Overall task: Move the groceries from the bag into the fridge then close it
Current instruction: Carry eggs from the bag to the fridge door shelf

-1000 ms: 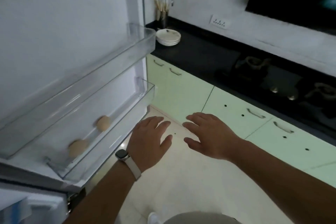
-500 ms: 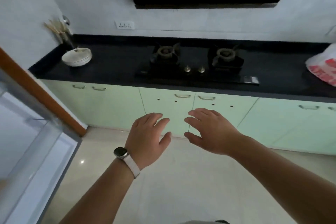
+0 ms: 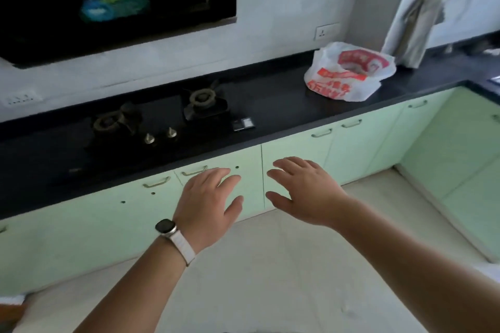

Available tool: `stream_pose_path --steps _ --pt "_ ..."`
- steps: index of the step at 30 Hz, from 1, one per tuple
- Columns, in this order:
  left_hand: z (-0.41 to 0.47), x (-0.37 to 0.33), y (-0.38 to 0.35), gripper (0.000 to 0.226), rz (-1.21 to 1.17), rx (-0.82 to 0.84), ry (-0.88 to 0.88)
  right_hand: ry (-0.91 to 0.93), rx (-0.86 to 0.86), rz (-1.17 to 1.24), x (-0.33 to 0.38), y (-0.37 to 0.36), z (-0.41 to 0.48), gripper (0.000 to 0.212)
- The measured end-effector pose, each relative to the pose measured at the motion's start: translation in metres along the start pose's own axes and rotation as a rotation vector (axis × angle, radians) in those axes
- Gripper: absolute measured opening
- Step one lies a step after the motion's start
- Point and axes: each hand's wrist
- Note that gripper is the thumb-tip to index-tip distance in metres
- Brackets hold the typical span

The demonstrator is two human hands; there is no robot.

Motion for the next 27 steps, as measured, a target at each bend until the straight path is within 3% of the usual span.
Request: stream_pose_path --steps 11,19,27 --pt "0.126 -0.023 -0.061 0.043 -0.130 0.006 -0.262 -0.253 0.031 -0.041 -0.087 0.002 0.008 0.053" --pt "0.241 -0.003 -0.114 0.042 -0.250 0.018 -0.406 -0.424 0.069 -0.075 -0.139 0.007 0.082 0.058" --pt "0.340 0.019 -0.138 0.045 -0.300 0.033 -0.524 -0.530 -0.010 -0.076 -0.169 0.019 0.154 0.055"
Point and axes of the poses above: each hand's wrist, its own z-axis towards the middle knuckle, its own y-axis out of the back of the hand, x = y × z, and after that the axes turned 2 degrees about -x, right-handed
